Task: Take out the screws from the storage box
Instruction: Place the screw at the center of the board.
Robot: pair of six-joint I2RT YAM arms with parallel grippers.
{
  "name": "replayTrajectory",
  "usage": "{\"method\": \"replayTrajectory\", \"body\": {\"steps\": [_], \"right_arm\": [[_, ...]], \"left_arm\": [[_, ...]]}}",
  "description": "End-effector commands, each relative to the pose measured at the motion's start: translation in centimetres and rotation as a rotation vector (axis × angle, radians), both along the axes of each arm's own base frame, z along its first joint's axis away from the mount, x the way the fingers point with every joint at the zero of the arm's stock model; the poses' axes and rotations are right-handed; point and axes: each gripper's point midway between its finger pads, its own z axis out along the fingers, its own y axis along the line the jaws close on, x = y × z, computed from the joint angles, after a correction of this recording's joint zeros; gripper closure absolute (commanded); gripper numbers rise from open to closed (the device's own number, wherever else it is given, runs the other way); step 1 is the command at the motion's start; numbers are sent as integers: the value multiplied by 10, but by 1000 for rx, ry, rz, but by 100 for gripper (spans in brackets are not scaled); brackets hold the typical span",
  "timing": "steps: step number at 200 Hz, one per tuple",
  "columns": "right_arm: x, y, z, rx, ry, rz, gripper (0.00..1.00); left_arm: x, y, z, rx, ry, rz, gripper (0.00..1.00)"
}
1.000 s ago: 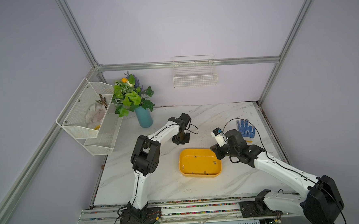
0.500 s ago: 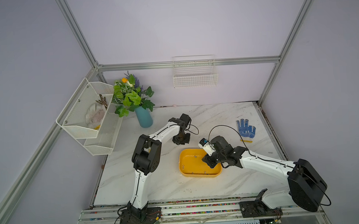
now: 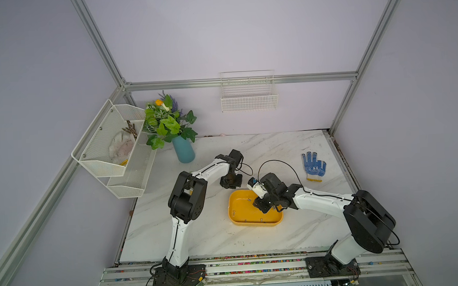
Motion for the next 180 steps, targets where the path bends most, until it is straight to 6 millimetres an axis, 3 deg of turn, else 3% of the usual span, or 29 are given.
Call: {"method": "replayTrajectory", "body": {"steps": [1, 62, 88, 180], "right_arm": [[11, 8, 1, -10, -46, 13, 71], [26, 15, -12, -45, -61, 20, 66], [28, 19, -15, -36, -61, 23, 65], [35, 22, -21, -123, -50, 41, 64]], "left_arm": [[-11, 5, -7, -7, 34, 6, 89], [-14, 5, -9, -13, 37, 6, 83], [-15, 6, -10, -13, 39, 6, 73], [-16, 7, -5, -23, 23, 14, 65]]}}
